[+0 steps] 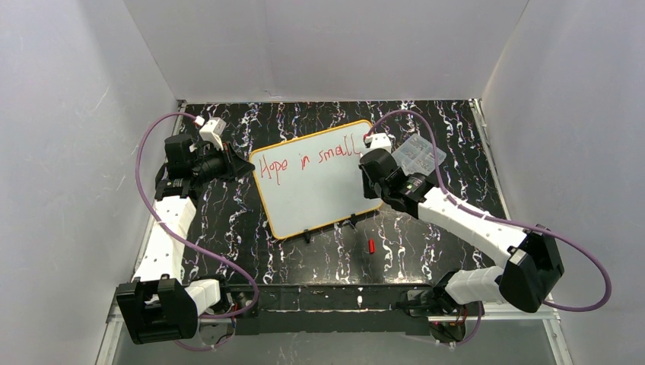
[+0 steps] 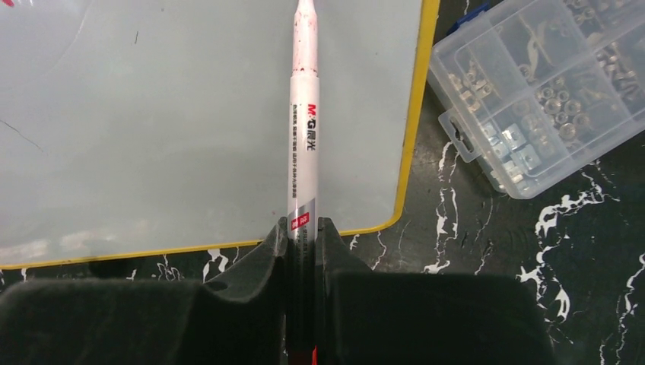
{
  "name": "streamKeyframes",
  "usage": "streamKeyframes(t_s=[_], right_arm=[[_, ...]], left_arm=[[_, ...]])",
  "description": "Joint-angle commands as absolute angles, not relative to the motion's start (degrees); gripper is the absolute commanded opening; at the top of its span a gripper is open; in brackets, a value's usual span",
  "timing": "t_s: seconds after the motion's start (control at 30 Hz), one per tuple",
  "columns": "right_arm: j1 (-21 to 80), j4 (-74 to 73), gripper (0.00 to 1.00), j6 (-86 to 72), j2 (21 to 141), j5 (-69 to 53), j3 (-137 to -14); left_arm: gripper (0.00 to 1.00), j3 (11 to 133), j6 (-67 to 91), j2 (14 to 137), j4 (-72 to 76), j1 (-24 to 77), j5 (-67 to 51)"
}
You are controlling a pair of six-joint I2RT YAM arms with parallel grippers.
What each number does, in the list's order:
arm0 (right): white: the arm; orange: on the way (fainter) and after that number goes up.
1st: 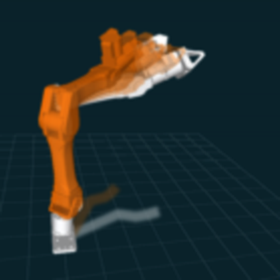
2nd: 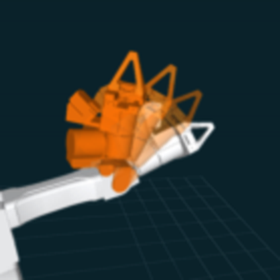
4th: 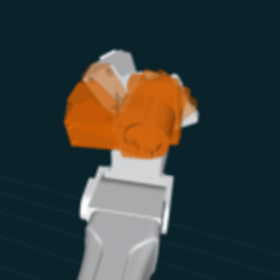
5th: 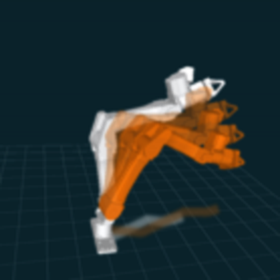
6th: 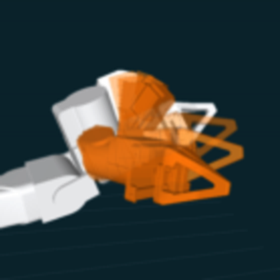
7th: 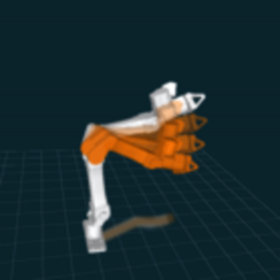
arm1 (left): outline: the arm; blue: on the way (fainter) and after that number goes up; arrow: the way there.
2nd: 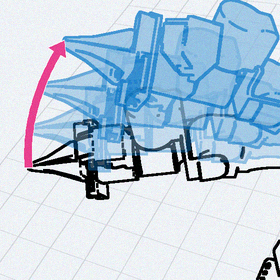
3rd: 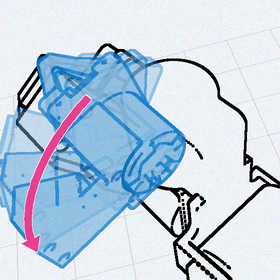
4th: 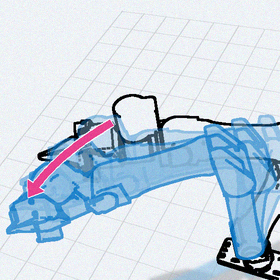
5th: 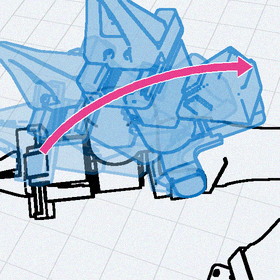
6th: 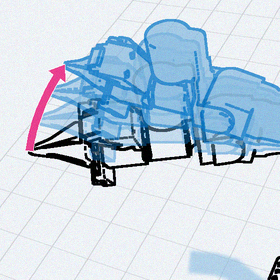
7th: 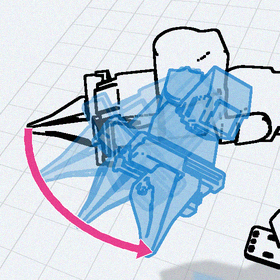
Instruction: Write a sentence on the whiteboard
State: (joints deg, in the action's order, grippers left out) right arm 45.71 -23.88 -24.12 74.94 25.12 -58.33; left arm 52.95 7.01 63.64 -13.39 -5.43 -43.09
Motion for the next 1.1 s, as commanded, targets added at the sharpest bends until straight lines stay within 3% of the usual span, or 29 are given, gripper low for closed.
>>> streamKeyframes(t_s=[0.0,0.4,1.07], right_arm=[[45.44,-24.29,0.01,-21.41,71.2,29.9,-62.74],[45.48,-21.89,0.01,-13.77,65.78,20.41,-64.38],[55.43,-16.1,0.01,-20.88,63.28,14.91,-57.83]], left_arm=[[0.0,52.89,6.11,61.73,-13.01,-5.14,-44.7],[0.0,52.73,6.06,61.7,-13.01,-5.12,-44.65],[0.0,52.6,6.85,61.45,-12.74,-4.89,-44.79]])
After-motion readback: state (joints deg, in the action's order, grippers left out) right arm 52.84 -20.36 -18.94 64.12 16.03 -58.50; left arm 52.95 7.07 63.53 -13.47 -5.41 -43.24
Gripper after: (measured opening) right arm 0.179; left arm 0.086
